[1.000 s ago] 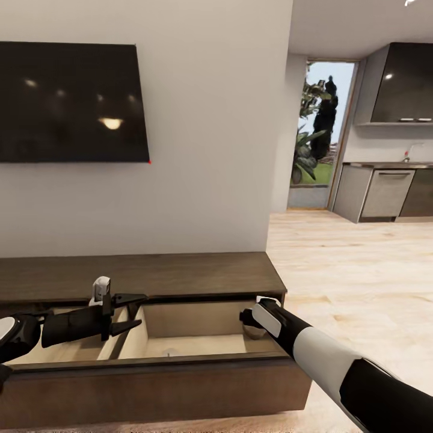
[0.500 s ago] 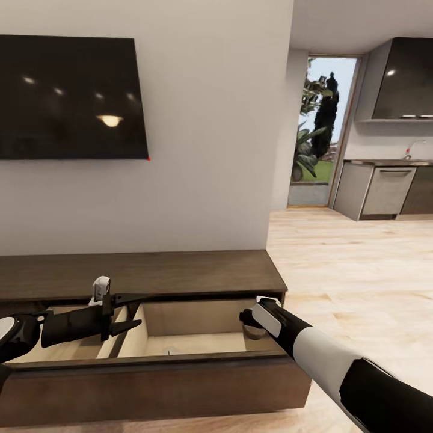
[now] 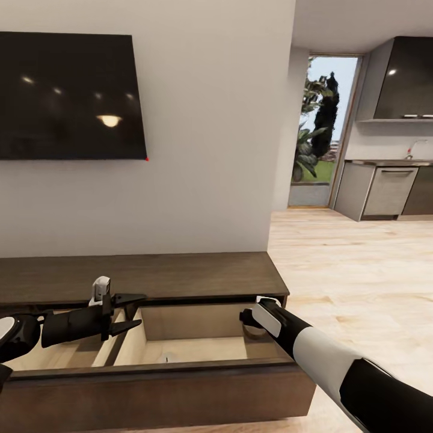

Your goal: Place each of the two pumpkins and all three candles from the living room inside a cabinet in the living room (use any cabinet), then make sure every cabinet is closed, and position the cauldron so it is next to a table in the living room.

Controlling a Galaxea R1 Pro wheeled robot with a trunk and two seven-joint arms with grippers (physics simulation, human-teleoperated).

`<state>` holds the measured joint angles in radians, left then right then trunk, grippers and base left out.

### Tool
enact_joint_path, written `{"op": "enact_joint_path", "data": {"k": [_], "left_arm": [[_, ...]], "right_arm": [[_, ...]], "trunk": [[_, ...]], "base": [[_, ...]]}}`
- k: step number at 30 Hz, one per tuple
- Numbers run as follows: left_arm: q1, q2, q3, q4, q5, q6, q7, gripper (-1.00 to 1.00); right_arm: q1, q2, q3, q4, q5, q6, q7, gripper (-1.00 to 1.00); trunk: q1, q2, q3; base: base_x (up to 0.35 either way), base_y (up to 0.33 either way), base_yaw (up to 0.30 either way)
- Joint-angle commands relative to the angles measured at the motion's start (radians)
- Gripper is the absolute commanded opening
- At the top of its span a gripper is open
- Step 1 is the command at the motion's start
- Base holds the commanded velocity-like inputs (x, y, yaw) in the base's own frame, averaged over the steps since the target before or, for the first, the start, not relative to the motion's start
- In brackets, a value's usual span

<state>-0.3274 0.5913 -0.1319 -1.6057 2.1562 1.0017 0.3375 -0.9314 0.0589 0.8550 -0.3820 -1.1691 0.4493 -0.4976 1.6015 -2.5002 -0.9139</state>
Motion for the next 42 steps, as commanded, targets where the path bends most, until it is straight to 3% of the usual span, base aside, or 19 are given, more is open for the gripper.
{"op": "enact_joint_path", "data": {"k": [1,5,26,42], "left_arm": [[-0.001,0.000,-0.001,0.000,0.011,0.000,0.009,1.00],[-0.001,0.001,0.000,0.000,0.010,0.000,0.009,1.00],[-0.001,0.000,0.000,0.000,0.010,0.000,0.009,1.00],[-0.001,0.001,0.001,0.000,0.010,0.000,0.009,1.00]], "right_arm": [[-0.001,-0.001,0.007,-0.001,-0.008,0.002,-0.008,-1.00],[-0.001,0.000,0.007,-0.001,-0.008,0.002,-0.007,-1.00],[-0.001,0.000,0.007,-0.001,-0.007,0.002,-0.007,-1.00],[-0.001,0.000,0.007,-0.001,-0.007,0.002,-0.007,-1.00]], "trunk": [[0.000,-0.001,-0.001],[0.000,-0.001,-0.001],[0.009,-0.005,-0.082],[0.009,-0.005,-0.082]], "base": [[0.009,0.000,0.000],[0.002,0.000,0.000],[0.000,0.000,0.000],[0.000,0.000,0.000]]}}
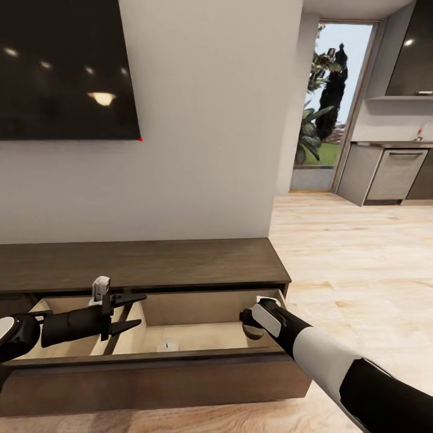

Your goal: Place each of the two pumpkins and all three candles from the living room inside a cabinet in the living room (use any cabinet), then make sure every cabinet is closed, and position the cauldron so it is next to a table in the living room.

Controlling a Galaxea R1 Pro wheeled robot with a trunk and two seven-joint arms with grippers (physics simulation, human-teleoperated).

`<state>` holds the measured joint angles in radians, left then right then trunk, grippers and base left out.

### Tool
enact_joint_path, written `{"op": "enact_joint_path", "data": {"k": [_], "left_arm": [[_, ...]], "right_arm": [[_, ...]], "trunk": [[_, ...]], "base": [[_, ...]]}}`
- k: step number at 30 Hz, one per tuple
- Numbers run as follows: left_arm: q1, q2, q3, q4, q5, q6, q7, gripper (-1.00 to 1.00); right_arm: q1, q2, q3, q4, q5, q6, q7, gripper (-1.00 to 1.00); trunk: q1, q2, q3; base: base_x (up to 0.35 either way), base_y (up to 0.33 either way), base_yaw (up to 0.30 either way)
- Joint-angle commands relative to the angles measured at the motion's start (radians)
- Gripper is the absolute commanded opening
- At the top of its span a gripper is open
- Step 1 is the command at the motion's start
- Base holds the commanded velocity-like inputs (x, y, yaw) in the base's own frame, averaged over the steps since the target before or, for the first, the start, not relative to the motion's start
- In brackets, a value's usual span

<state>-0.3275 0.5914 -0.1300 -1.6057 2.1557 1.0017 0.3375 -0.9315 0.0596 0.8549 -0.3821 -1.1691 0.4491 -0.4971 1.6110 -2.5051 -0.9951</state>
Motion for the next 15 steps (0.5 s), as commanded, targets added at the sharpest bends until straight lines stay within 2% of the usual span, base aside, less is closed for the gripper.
{"op": "enact_joint_path", "data": {"k": [1,15], "left_arm": [[-0.001,0.001,0.000,0.000,0.010,0.000,0.009,1.00],[-0.001,0.001,0.009,0.001,0.010,0.000,0.009,1.00]], "right_arm": [[-0.001,0.000,0.007,-0.001,-0.007,0.002,-0.008,-1.00],[-0.001,0.000,0.007,-0.001,-0.007,0.002,-0.008,-1.00]], "trunk": [[0.000,0.000,-0.001],[0.000,0.000,-0.001]], "base": [[0.000,0.000,0.000],[0.066,0.000,0.000]]}}
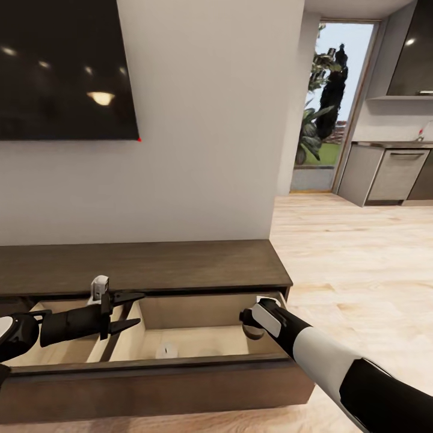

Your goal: Place each of the two pumpkins and all three candles from the living room inside a cabinet in the living room (use any cabinet), then make sure every cabinet is closed, and position the cauldron so it is next to a table in the living room.

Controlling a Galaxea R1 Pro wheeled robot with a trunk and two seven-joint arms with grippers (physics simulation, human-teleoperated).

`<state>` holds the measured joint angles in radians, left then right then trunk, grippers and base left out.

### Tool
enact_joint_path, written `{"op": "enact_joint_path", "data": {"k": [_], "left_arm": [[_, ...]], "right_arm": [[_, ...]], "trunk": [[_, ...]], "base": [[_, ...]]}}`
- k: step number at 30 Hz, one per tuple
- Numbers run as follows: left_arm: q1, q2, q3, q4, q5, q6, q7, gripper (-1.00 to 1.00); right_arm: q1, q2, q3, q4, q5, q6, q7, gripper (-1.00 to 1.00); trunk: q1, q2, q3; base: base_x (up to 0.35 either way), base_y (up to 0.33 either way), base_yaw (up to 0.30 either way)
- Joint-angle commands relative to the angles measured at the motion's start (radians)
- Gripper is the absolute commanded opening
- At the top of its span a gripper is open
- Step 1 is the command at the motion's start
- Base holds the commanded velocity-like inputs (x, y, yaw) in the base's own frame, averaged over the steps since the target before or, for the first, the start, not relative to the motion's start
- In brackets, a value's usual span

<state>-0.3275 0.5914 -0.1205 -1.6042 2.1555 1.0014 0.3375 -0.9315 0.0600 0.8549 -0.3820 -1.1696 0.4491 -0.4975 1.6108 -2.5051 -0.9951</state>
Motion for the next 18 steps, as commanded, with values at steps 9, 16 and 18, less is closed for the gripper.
{"op": "enact_joint_path", "data": {"k": [9,16,18], "left_arm": [[-0.001,0.001,-0.002,0.000,0.010,0.000,0.009,1.00],[-0.001,0.001,-0.001,0.001,0.010,0.000,0.009,1.00],[-0.001,0.001,-0.001,0.001,0.010,0.000,0.009,1.00]], "right_arm": [[-0.001,-0.001,0.007,-0.001,-0.007,0.002,-0.007,-1.00],[-0.001,-0.001,0.007,-0.001,-0.007,0.002,-0.007,-1.00],[-0.001,-0.001,0.007,-0.001,-0.007,0.002,-0.007,-1.00]], "trunk": [[0.000,0.000,-0.001],[0.000,0.000,-0.001],[0.000,-0.001,-0.005]], "base": [[0.081,0.019,0.000],[0.024,0.008,0.000],[0.001,0.000,0.000]]}}
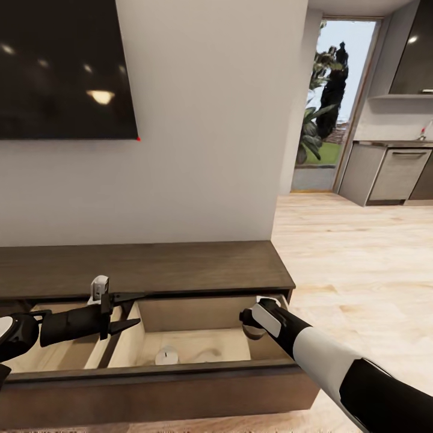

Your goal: Place each of the two pumpkins and all three candles from the living room inside a cabinet in the living room (use any cabinet), then make sure every cabinet is closed, and position the cauldron so it is next to a table in the living room.

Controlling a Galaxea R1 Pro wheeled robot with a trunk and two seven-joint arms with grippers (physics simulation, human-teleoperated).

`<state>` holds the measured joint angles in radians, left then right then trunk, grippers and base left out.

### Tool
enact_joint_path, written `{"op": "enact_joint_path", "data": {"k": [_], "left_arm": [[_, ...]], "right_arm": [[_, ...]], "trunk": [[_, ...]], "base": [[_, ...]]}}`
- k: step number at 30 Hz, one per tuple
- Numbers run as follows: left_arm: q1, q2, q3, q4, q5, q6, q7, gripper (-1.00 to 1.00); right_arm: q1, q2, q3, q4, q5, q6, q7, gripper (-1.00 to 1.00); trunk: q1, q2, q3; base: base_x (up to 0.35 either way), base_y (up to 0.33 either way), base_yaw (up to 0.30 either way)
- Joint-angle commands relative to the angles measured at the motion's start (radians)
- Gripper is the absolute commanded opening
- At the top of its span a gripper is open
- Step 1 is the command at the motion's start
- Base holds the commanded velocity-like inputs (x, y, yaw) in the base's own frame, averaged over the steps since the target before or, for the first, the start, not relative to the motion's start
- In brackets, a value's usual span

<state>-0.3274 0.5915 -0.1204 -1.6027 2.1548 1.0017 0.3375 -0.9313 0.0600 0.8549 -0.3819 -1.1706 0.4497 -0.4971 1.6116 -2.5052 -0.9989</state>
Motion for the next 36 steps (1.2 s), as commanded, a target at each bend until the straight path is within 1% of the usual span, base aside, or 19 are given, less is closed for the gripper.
{"op": "enact_joint_path", "data": {"k": [1,10,16,25,34,35,36], "left_arm": [[-0.001,0.001,-0.001,0.000,0.011,0.000,0.009,1.00],[-0.001,0.001,-0.001,0.000,0.011,0.000,0.009,1.00],[-0.001,0.001,-0.001,0.000,0.011,0.000,0.009,1.00],[-0.001,0.001,-0.001,0.000,0.011,0.000,0.009,1.00],[-0.001,0.001,-0.001,0.000,0.011,0.000,0.009,1.00],[-0.001,0.001,-0.001,0.000,0.011,0.000,0.009,1.00],[-0.001,0.001,-0.001,0.000,0.011,0.000,0.009,1.00]], "right_arm": [[-0.001,0.000,0.007,-0.002,-0.006,0.001,-0.008,-1.00],[-0.001,0.000,0.007,-0.002,-0.005,0.001,-0.008,-1.00],[-0.001,-0.002,0.007,0.000,-0.003,0.000,0.031,-1.00],[-0.001,-0.002,0.007,0.000,-0.002,-0.012,0.035,-1.00],[-0.001,-0.001,0.008,0.000,-0.001,-0.036,0.035,-1.00],[-0.001,-0.001,0.008,0.000,-0.001,-0.038,0.035,1.00],[-0.001,-0.001,0.009,0.000,-0.001,-0.038,0.035,1.00]], "trunk": [[0.000,-0.001,-0.005],[0.004,-0.003,-0.040],[0.007,-0.004,-0.063],[0.011,-0.006,-0.098],[0.011,-0.006,-0.098],[0.011,-0.006,-0.098],[0.011,-0.006,-0.098]], "base": [[0.000,0.000,0.000],[0.000,0.000,0.000],[0.000,0.000,0.000],[0.000,0.000,0.000],[0.000,0.000,0.000],[0.000,0.000,0.000],[0.000,0.000,0.000]]}}
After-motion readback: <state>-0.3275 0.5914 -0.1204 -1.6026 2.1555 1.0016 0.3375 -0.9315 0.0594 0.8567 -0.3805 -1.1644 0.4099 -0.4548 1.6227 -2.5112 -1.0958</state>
